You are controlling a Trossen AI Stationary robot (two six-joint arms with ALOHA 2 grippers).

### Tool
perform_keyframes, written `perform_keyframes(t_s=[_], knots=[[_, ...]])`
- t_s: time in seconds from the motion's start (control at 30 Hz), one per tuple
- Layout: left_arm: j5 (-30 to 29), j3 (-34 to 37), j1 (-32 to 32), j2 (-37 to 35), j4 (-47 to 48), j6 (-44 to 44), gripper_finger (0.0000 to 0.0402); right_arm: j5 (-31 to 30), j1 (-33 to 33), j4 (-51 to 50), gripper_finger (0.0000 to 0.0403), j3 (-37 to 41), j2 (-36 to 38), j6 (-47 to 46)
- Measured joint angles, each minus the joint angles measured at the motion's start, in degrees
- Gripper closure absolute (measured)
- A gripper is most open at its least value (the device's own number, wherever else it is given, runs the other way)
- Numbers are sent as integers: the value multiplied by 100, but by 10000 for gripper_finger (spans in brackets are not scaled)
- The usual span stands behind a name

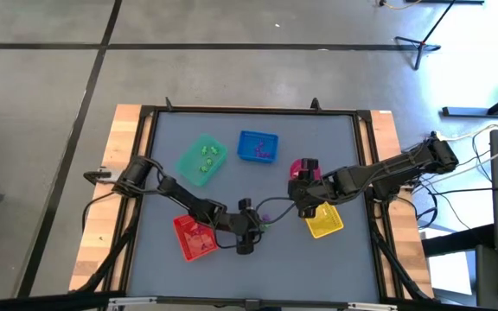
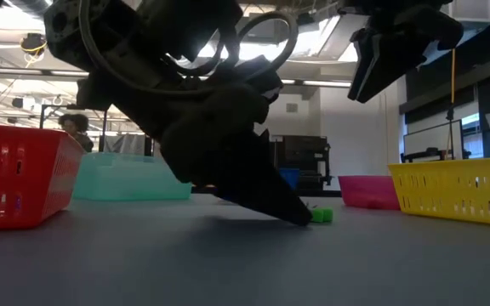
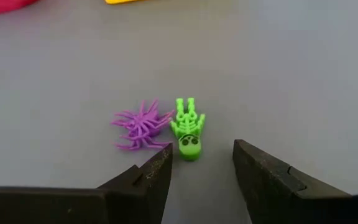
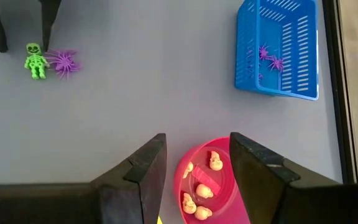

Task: Sort Halloween decoration
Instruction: Put the green skeleton toy into the green bin

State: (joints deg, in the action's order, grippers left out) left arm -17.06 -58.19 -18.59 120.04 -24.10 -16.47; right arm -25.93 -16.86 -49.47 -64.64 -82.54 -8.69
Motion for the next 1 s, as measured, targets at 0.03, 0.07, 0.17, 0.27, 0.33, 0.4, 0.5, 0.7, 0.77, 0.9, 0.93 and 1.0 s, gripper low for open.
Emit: perform_keyframes(t_s=[0.03, 0.07, 0.17, 0.27, 0.33, 0.4, 0.5, 0.7, 0.77, 0.9, 0.93, 1.0], knots=[[-13, 0, 0, 27, -41, 2, 242, 0, 0, 0, 228, 0, 0, 0], [-30, 0, -2, 36, -48, 2, 242, 1, -2, 6, 228, 0, 0, 2], [-73, -2, 0, 36, -56, 4, 243, 1, -1, 9, 228, 0, 0, 2], [-129, -2, 0, 44, -112, 6, 243, 0, 0, 12, 228, 0, 0, 2], [-140, -2, 2, 49, -144, 6, 243, 0, 0, 13, 228, 0, 0, 2], [-164, -2, 4, 49, -144, 6, 243, 0, 0, 13, 228, -2, 0, 2], [-177, -2, 4, 49, -143, 3, 244, 0, 0, 13, 228, -2, 0, 2], [-183, -2, 4, 49, -140, 2, 270, 0, 0, 13, 228, -1, 0, 2], [-183, -2, 4, 49, -140, 2, 283, 0, 0, 13, 228, 0, 0, 2], [-186, -2, 4, 49, -140, 2, 307, 0, 0, 13, 228, -2, 0, 2], [-186, -2, 4, 49, -140, 2, 313, 0, 0, 13, 228, -2, -1, 2], [-188, -2, 4, 49, -137, 1, 322, 0, 0, 13, 228, -2, -2, 2]])
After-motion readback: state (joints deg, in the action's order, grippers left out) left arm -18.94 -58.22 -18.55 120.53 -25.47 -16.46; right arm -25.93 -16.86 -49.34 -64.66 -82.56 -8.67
